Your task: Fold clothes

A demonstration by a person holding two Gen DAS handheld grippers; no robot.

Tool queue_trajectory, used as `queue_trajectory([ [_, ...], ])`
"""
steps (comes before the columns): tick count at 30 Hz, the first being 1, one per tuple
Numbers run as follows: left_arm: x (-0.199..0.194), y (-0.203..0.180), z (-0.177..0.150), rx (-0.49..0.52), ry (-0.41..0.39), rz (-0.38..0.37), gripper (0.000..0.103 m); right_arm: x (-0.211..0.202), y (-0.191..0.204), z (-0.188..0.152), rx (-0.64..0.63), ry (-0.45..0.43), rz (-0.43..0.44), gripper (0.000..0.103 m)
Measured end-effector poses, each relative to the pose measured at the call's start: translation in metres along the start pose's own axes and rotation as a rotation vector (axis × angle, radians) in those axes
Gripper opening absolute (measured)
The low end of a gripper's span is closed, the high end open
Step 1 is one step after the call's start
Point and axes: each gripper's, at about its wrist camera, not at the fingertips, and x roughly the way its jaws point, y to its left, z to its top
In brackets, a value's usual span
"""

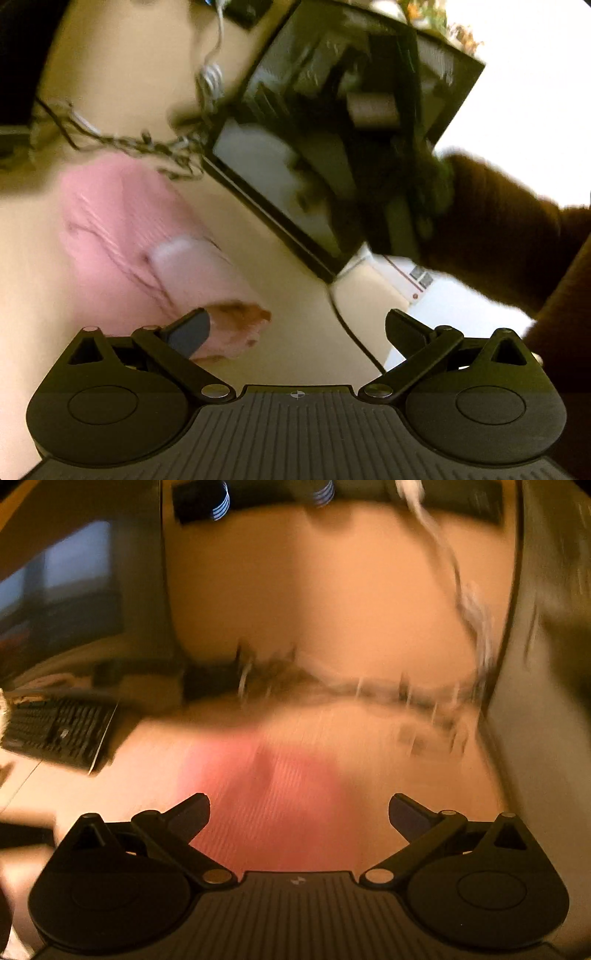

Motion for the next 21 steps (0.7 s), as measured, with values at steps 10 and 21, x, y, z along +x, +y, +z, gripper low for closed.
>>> queue_trajectory([
  [10,0.037,0.077,0.01,-0.262,-0.026,0.395,0.072,0.023,0.014,-0.066,-0.353,0.05,-0.269,0.103],
  [21,0.087,0.01,-0.032,-0.234,0.011,0.298,0.06,0.011,-0.051,-0.086,-0.162,0.049,-0.121,0.103],
])
